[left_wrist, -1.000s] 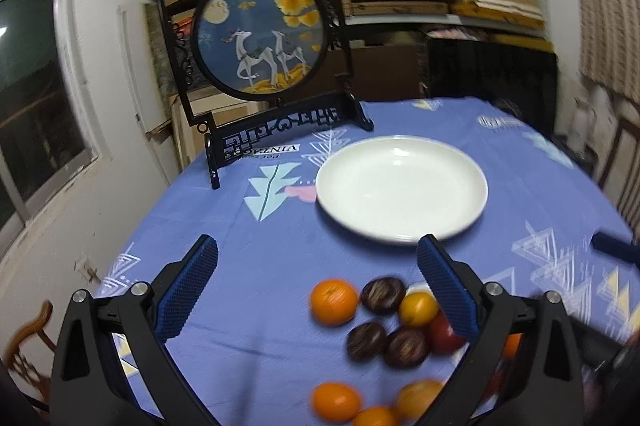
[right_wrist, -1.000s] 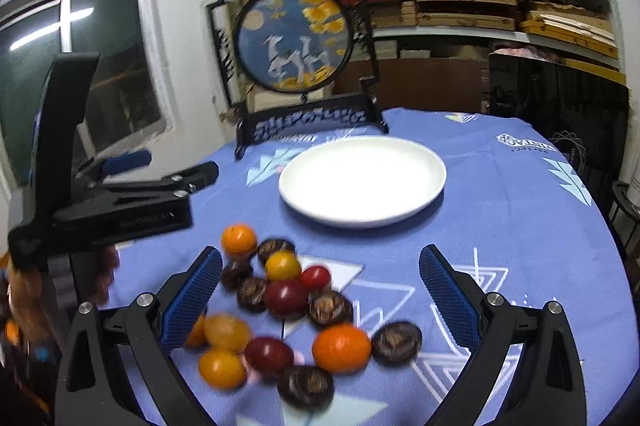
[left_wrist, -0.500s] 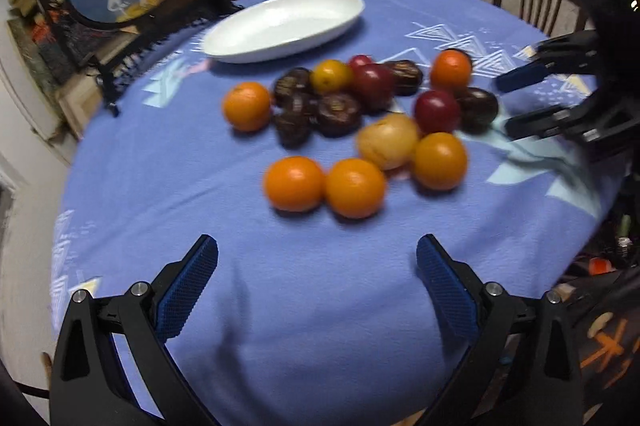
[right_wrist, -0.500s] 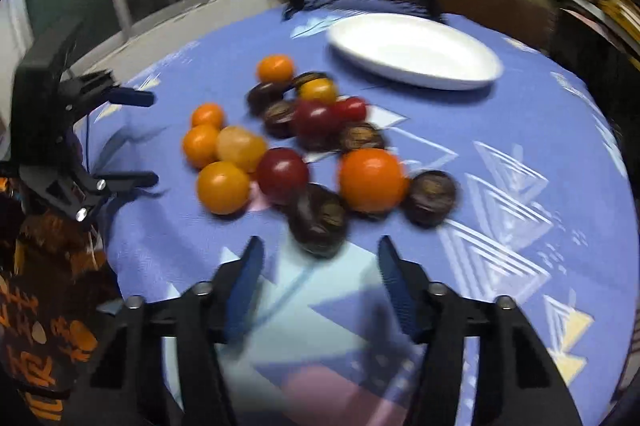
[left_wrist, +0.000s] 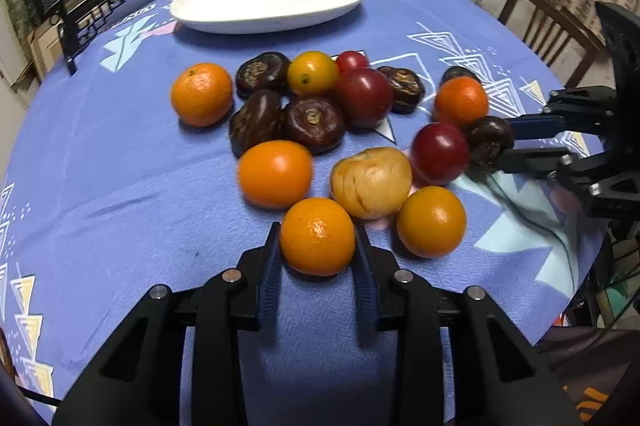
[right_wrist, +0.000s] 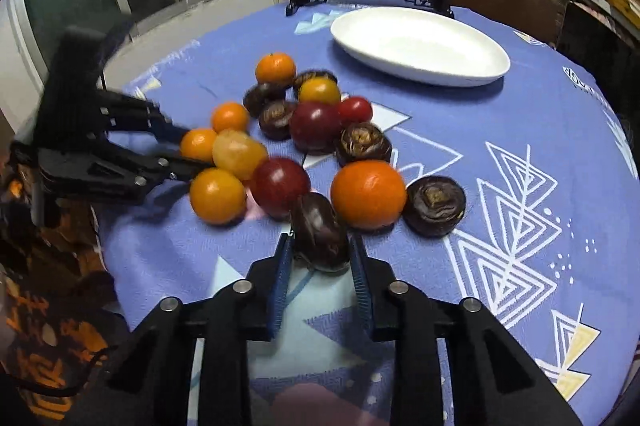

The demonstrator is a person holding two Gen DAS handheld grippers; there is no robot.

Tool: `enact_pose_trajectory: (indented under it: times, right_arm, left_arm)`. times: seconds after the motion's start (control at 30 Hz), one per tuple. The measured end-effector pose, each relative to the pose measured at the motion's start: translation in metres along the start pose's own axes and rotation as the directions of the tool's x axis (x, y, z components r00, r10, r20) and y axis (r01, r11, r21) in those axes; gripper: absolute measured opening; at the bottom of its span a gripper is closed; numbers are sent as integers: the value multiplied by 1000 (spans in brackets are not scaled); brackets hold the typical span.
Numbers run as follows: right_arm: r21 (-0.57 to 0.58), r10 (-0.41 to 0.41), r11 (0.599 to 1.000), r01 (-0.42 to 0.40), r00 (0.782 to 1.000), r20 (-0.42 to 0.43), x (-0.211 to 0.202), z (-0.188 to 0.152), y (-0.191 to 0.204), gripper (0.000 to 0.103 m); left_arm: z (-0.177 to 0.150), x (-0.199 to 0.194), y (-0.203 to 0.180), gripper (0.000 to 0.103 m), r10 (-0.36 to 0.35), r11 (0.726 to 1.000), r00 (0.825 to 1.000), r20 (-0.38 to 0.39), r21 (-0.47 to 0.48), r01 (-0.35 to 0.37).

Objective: Organize fruits
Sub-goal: 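Grasp a mandarin with the left tool while the right tool grasps a dark brown fruit, then carry the mandarin onto the white plate with the left tool while the right tool places the dark fruit there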

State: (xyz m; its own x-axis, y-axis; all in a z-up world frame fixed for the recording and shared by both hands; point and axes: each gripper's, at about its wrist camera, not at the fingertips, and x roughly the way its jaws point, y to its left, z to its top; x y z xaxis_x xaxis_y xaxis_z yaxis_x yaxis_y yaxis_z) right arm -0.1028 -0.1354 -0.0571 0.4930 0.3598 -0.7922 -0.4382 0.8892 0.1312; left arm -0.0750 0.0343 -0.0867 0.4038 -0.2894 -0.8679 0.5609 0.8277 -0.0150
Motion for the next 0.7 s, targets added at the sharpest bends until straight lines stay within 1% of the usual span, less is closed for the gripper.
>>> enact_pose_trajectory:
  times: [0.03, 0.1, 0.17, 0.23, 0.3, 0.33, 0.37, 0.43, 0.5, 0.57, 0.6, 0.63, 0.67, 0.7]
  right_arm:
    - [-10, 3, 1000, -3, 1000, 16, -4, 4, -1, 26]
    - [-15, 13, 1000, -13, 999, 31, -9, 11, -3, 25]
    - [-20, 31, 999, -30, 999, 44, -12, 18, -6, 22]
    - [-34, 42, 999, -40, 997, 59, -15, 25, -8, 19]
    - [-36, 53, 998, -50, 996, 77, -14, 35, -11, 17]
    - [-38, 49, 998, -46, 995, 83, -13, 40, -13, 13]
    - [-40, 47, 998, -44, 995, 87, -11, 45, -15, 0]
    - [-36, 55, 998, -52, 993, 102, -12, 55, -20, 0]
    - [-32, 40, 999, -36, 992, 123, -13, 66, -26, 0]
    - [-16, 42, 999, -40, 990, 132, -12, 72, -31, 0]
    - [-13, 29, 1000, -28, 990, 137, -11, 74, -35, 0]
    - [-13, 37, 999, -36, 992, 118, -9, 73, -37, 0]
    - [-17, 45, 999, -43, 995, 89, -7, 71, -38, 4]
    - [-21, 45, 999, -44, 997, 70, -7, 66, -37, 5]
  left_arm:
    - [1, -3, -1, 33, -15, 1000, 1000, 0, 1, 15]
    - [3, -11, -1, 33, -15, 1000, 1000, 12, 2, 15]
    - [10, -25, 1, 33, -22, 1000, 999, 43, 6, 22]
    - [21, -36, 6, 33, -25, 1000, 997, 77, -5, 25]
    - [40, -42, 10, 33, -18, 1000, 994, 109, -16, 20]
    - [51, -43, 12, 33, -18, 1000, 992, 121, -21, 21]
    - [64, -43, 14, 34, -16, 999, 991, 132, -26, 19]
    - [93, -39, 18, 34, -12, 999, 988, 153, -41, 18]
    - [118, -30, 22, 34, -7, 998, 986, 169, -60, 18]
    - [147, -15, 27, 34, -14, 995, 987, 161, -92, 29]
    - [163, -6, 29, 34, -10, 994, 987, 160, -110, 28]
    - [172, 0, 30, 34, -6, 993, 988, 158, -116, 24]
    - [180, 8, 31, 34, 1, 992, 989, 150, -123, 17]
    - [188, 15, 33, 34, 4, 990, 990, 140, -138, 16]
